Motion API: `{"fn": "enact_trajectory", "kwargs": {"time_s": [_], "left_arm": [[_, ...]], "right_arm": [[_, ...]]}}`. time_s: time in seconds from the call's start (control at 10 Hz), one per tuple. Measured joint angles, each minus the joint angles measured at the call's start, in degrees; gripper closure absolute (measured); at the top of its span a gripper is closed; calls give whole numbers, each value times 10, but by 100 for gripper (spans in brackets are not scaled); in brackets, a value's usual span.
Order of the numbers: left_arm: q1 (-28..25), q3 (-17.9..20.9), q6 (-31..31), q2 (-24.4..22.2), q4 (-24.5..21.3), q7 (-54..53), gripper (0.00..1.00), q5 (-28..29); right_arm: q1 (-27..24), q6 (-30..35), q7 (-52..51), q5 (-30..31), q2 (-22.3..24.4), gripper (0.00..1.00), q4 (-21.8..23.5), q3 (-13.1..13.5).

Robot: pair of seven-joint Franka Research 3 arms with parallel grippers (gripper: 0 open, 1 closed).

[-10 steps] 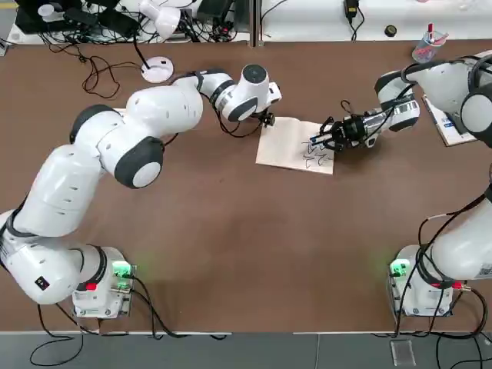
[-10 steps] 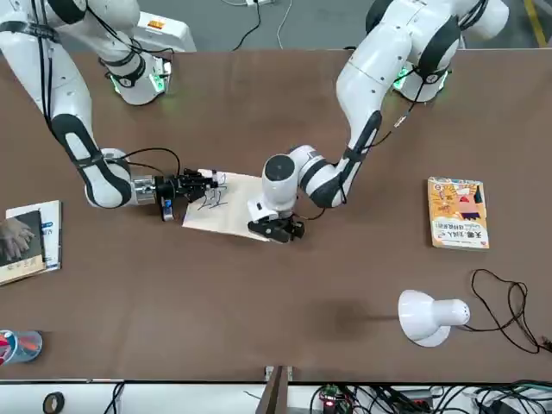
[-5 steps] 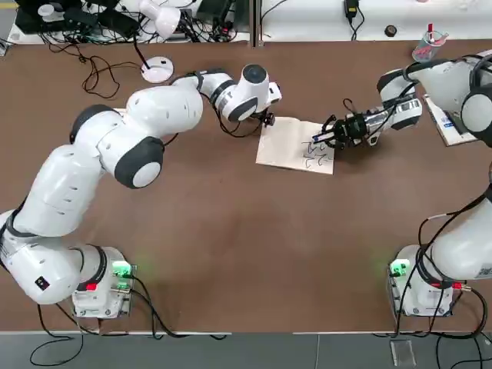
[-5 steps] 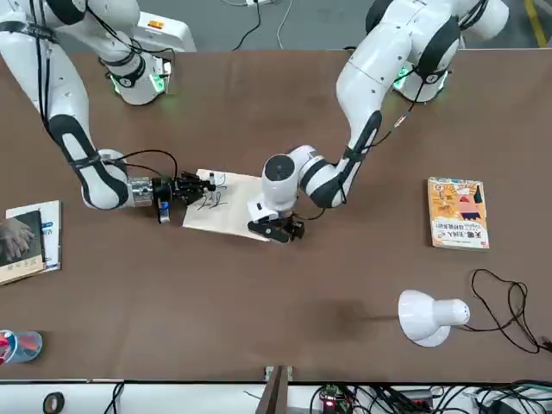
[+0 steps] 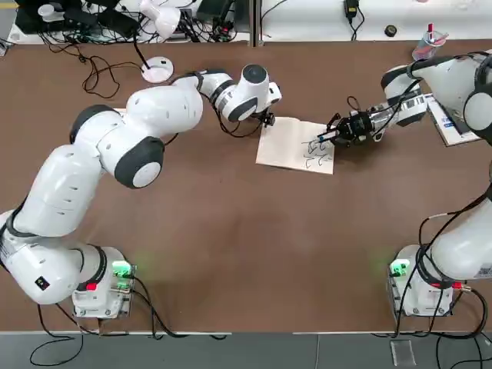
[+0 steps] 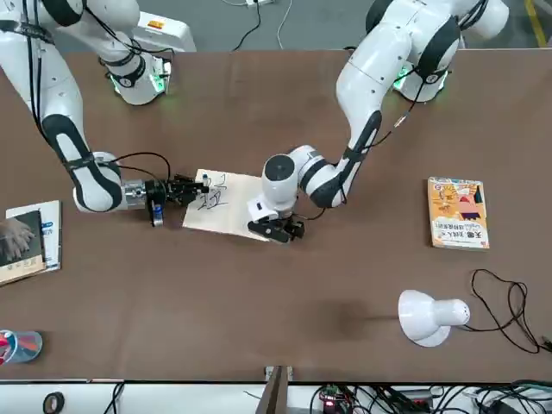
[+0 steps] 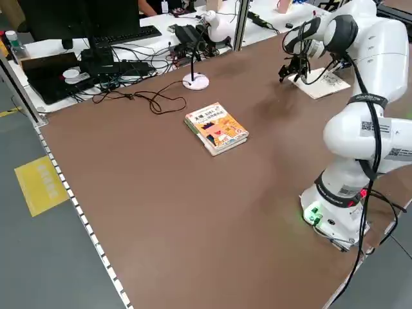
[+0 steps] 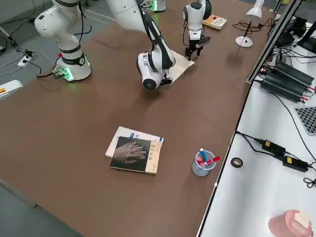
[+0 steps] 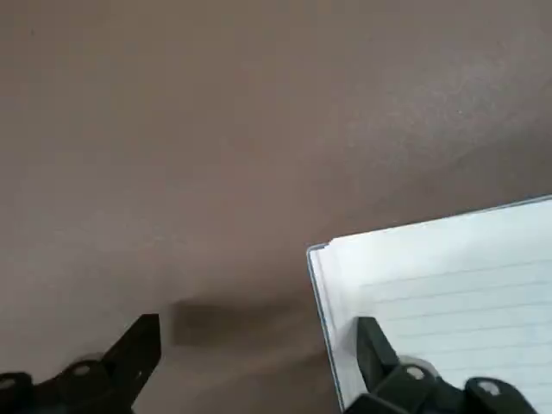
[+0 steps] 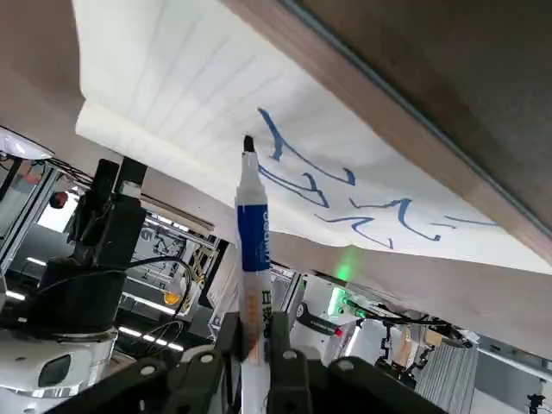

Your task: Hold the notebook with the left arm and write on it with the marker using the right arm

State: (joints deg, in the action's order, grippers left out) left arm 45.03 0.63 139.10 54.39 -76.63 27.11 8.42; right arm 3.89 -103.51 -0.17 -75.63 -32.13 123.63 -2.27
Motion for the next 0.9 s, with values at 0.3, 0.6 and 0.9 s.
{"fn": "enact_trajectory", "kwargs": {"time_s": [0.3,0.6,0.9], "left_arm": [[0,0,0,0,0,0,0,0],[0,0,0,0,0,0,0,0],[0,0,0,0,0,0,0,0]], "right_arm": [[-3,1,-1,6,0,82,-1,0],[-3,1,-2,6,0,82,-1,0],[-1,1,-5,6,-1,82,-2,0]]}}
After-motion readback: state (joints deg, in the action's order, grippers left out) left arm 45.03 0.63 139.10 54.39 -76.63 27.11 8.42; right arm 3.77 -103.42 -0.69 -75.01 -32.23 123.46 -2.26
